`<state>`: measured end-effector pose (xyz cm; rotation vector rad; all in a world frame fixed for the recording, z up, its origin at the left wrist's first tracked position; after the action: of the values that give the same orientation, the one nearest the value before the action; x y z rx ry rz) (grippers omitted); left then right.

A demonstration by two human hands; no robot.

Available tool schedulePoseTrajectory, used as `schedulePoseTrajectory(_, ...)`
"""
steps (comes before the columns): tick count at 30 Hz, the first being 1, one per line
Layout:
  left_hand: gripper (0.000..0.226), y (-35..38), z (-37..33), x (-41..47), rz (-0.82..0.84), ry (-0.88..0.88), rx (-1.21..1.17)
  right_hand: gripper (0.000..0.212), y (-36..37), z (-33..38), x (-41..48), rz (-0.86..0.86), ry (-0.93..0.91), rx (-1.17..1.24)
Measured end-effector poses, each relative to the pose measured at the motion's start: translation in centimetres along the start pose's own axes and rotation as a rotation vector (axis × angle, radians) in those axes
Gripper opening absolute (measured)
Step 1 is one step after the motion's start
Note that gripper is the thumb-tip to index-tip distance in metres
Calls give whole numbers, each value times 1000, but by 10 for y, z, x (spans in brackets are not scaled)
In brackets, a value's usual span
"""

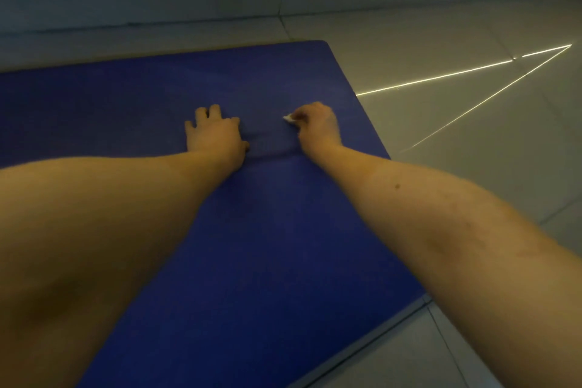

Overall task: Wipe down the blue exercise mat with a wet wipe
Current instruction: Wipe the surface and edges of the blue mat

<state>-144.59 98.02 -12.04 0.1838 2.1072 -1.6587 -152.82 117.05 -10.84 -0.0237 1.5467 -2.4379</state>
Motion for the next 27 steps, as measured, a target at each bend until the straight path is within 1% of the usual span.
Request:
schedulePoseTrajectory(2,56,2,-9,-8,-25,72,19,28,-30,-61,3,-84,229,-79)
schedulePoseTrajectory(4,58,6,-15,-17,-15,119,34,26,-52,-107,-5,-142,430,-111)
schedulePoseTrajectory(6,63,15,-19,-24,31,132,65,25,-55,-117,-14,-175,518,-96)
schedulePoseTrajectory(8,67,21,-19,-29,70,141,98,27,-45,-101,-26,-224,537,-14)
schedulePoseTrajectory(10,69,23,-18,-32,80,142,101,28,-25,-74,-35,-231,515,103)
schedulePoseTrajectory(11,69,23,-17,-34,84,143,100,30,-14,-59,-39,-218,472,155)
schedulePoseTrajectory(13,71,21,-17,-35,83,154,104,32,7,-22,-45,-192,329,221)
schedulePoseTrajectory(16,70,20,-17,-41,91,165,97,23,36,30,-66,-106,90,219)
schedulePoseTrajectory(18,66,19,-15,-47,95,166,84,19,39,44,-80,-48,-51,213)
schedulePoseTrajectory(19,64,20,-14,-50,99,172,86,19,35,42,-84,-27,-90,203)
schedulePoseTrajectory(20,62,21,-12,-54,101,186,93,18,27,31,-83,-21,-87,187)
schedulePoseTrajectory(21,60,22,-9,-59,104,197,106,18,18,13,-80,-35,-34,168)
schedulePoseTrajectory(22,59,23,-5,-64,107,207,122,21,6,-14,-78,-73,66,141)
schedulePoseTrajectory(25,58,27,13,-74,120,204,151,35,-38,-108,-100,-215,519,57)
schedulePoseTrajectory(27,57,25,27,-80,114,184,147,35,-49,-134,-122,-243,715,28)
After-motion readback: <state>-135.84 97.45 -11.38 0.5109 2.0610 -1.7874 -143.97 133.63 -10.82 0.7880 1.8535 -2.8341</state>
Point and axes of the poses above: each hand's wrist, its own x-axis towards the middle knuckle, its own y-axis out of the palm, z = x × y, the point moved 10 cm from there along x, towards the middle knuckle, and after that the axes turned 5 degrees about z, right-handed, at the moved point
